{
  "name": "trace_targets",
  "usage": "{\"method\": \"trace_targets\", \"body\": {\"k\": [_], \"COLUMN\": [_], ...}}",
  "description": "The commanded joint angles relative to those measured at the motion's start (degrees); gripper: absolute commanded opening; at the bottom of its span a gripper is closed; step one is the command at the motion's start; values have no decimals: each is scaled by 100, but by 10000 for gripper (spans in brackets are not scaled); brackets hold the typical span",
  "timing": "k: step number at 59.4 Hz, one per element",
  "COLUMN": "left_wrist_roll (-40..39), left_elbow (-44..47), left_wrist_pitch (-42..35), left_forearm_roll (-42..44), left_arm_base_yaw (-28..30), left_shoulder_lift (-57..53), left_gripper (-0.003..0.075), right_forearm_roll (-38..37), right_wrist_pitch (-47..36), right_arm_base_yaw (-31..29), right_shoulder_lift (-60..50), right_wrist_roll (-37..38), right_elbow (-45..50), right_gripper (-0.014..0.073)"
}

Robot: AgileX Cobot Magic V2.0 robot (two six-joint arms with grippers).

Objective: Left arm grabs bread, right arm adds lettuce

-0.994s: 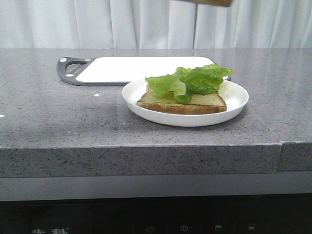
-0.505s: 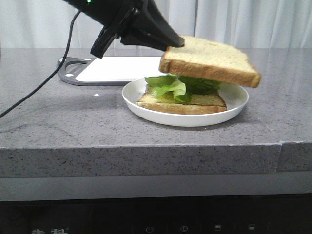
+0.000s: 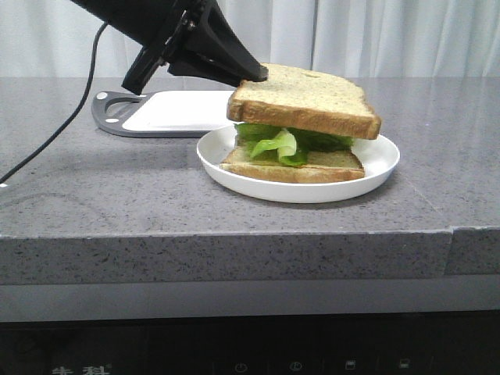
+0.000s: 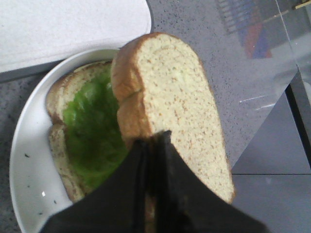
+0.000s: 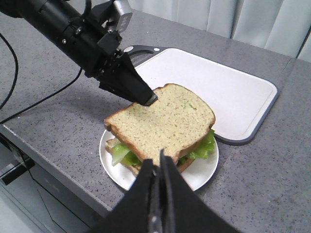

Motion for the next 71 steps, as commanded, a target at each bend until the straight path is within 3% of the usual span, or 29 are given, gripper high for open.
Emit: {"method": "trace_targets", "body": {"k": [1, 10, 26, 32, 40, 45, 50, 54, 64, 71], "left_wrist_roll": [-29, -30, -30, -30, 11, 9, 9, 9, 9, -40], "left_elbow": [-196, -196, -196, -196, -196, -196, -196, -196, -196, 100], "left_wrist_pitch": [84, 62, 58, 179, 228, 265, 265, 265, -99, -778], "left_forearm_roll": [-146, -64, -64, -64, -38, 14, 258, 582, 1328, 2067], "left_arm_base_yaw": [2, 2, 53, 120, 311, 492, 645, 751, 852, 808], "left_shoulder_lift": [-278, -278, -289, -401, -760, -1039, -1308, -1507, -2009, -2601], "left_gripper": [-20, 22, 340, 376, 356, 284, 139, -24, -21, -21], "right_forearm_roll": [112, 112, 112, 112, 113, 113, 118, 123, 117, 113], "right_wrist_pitch": [-512, -512, -525, -596, -689, -682, -662, -693, -764, -775], "right_arm_base_yaw": [6, 6, 6, 6, 6, 1, -5, -82, -577, -948], "right_shoulder_lift": [4, 4, 4, 4, 4, 4, 4, 10, 10, -7], "right_wrist_roll": [-48, -48, -48, -48, -48, -48, -12, 293, 542, 542], "right_elbow": [-144, -144, -144, -144, -144, -144, -144, -144, -144, -144], "right_gripper": [-59, -59, -59, -59, -59, -59, -59, -59, -59, -59]}}
